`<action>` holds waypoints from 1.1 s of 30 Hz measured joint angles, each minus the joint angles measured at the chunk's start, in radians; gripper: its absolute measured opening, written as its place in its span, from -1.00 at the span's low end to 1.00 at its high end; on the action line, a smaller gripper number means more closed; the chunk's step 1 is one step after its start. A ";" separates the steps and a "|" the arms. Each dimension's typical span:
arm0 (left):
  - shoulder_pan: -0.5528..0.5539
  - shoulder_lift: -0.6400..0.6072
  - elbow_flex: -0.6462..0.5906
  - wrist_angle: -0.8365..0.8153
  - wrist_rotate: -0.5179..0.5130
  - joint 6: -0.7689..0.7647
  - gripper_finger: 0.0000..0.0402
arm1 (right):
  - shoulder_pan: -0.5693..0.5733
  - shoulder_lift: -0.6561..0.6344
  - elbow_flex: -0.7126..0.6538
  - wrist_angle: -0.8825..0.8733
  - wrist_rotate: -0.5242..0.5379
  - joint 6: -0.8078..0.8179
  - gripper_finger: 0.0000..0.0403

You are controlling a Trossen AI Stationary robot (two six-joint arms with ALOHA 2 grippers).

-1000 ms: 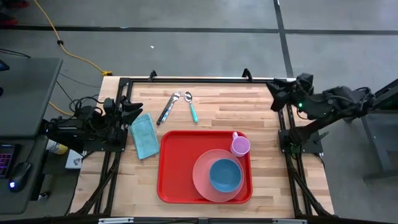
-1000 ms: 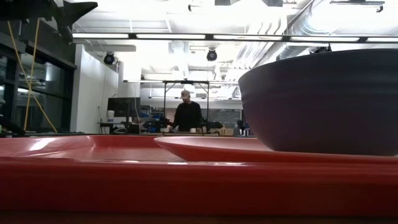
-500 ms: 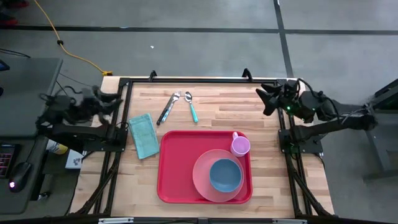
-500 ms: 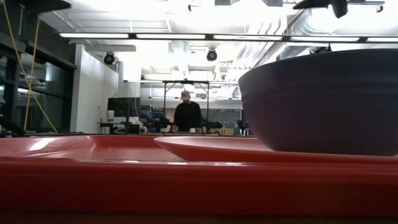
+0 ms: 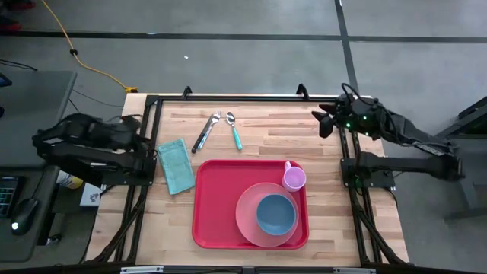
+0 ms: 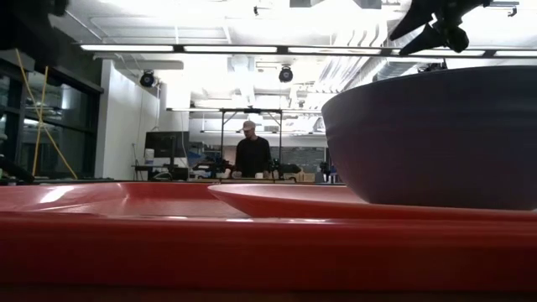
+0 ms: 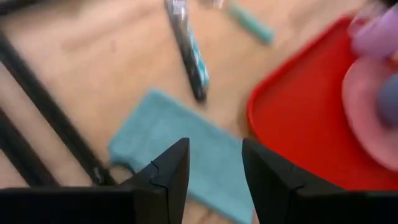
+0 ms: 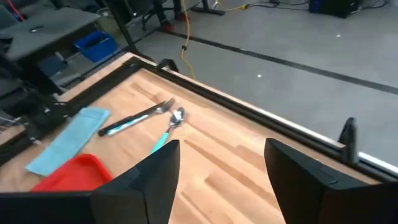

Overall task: Set up tray
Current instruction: Put the blue napkin on the red tray to the left of the pink plate

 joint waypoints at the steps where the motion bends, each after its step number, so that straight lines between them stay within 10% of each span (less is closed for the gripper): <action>1: 0.000 0.042 0.000 0.005 0.028 -0.010 -0.11 | -0.016 0.000 0.000 0.000 -0.010 -0.012 0.06; 9: -0.014 0.284 0.019 0.032 0.114 -0.086 -0.11 | -0.110 0.001 0.000 0.000 -0.118 -0.083 0.06; 25: -0.653 0.384 0.133 -0.110 -0.482 -0.762 -0.11 | -0.124 0.001 0.000 -0.030 -0.207 -0.198 0.06; 33: -0.651 0.451 0.132 -0.074 -0.613 -0.784 -0.11 | -0.124 0.001 0.001 -0.030 -0.225 -0.212 0.06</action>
